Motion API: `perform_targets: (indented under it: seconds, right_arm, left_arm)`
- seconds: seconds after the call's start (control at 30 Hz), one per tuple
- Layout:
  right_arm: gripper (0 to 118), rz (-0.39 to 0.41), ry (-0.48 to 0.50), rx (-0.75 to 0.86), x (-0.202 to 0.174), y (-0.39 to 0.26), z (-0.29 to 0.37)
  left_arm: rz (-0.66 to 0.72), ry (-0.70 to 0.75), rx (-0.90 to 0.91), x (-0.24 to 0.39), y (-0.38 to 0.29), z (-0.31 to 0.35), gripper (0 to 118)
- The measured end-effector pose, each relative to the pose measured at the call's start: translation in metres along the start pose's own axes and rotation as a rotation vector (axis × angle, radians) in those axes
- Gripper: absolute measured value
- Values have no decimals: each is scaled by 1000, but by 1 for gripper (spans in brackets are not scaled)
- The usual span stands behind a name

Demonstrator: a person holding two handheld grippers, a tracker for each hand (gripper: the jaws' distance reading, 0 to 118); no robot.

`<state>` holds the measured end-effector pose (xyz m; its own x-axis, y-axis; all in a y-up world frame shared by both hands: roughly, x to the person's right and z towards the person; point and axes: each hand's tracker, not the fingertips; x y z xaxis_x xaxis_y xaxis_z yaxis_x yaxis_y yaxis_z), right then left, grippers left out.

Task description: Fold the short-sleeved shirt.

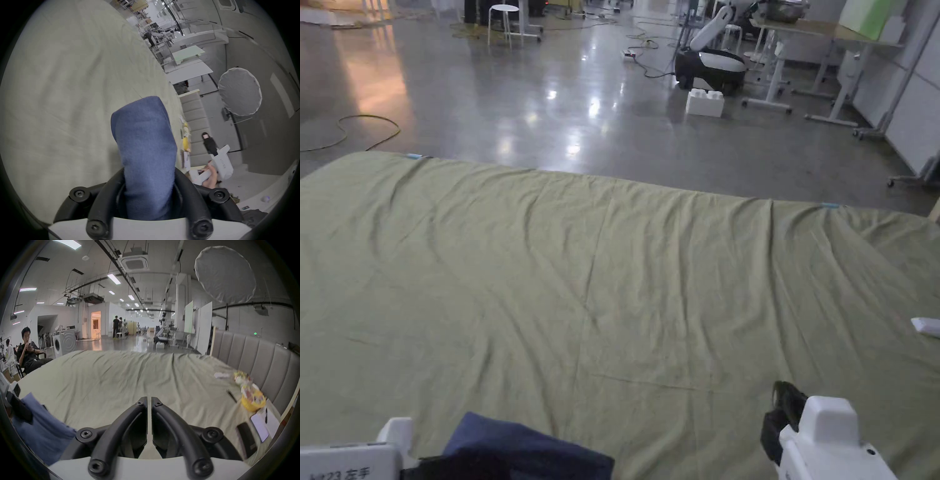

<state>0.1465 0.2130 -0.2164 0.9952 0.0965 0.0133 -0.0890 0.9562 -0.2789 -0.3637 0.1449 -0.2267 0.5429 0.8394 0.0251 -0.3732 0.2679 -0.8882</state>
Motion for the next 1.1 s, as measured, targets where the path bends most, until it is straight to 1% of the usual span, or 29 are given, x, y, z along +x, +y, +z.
perform_targets:
  seconds: [0.07,0.17,0.2,0.23,0.3,0.37,0.43,0.53,0.7,0.73,0.8,0.87,0.9,1.0,1.1]
  right_arm:
    - [5,-4,-12,29,7,14,-2]
    - [5,3,-34,64,16,30,-3]
    - [5,3,-39,71,19,34,-4]
    - [5,3,-47,76,22,38,-5]
    - [5,-5,-55,84,28,42,-6]
    - [5,-8,-66,86,32,43,-6]
    - [5,-10,-73,83,36,42,-5]
    - [5,-15,-79,73,38,40,-5]
    - [5,-13,-81,57,39,33,-6]
    - [5,-13,-81,54,40,32,-6]
    - [5,-15,-78,49,39,31,-6]
    - [5,-15,-76,44,39,30,-6]
    - [5,-16,-74,41,39,30,-7]
    - [5,-17,-70,42,40,30,-7]
    - [5,-19,-65,45,43,31,-7]
  left_arm:
    - [-28,76,24,2,13,34,18]
    - [-15,156,68,-6,36,84,18]
    - [4,154,71,-9,44,101,18]
    - [17,181,84,-12,51,117,18]
    - [-4,247,95,-13,64,144,18]
    - [7,303,114,-18,76,169,18]
    - [32,380,141,-22,84,188,18]
    - [24,508,142,-24,94,204,18]
    - [25,666,125,-37,105,205,19]
    - [23,674,112,-39,107,202,22]
    - [8,727,107,-37,108,195,42]
    - [-18,789,115,-31,106,190,67]
    - [-34,831,123,-27,106,188,69]
    - [-55,893,148,-14,107,192,69]
    - [-99,1014,169,-2,111,197,69]
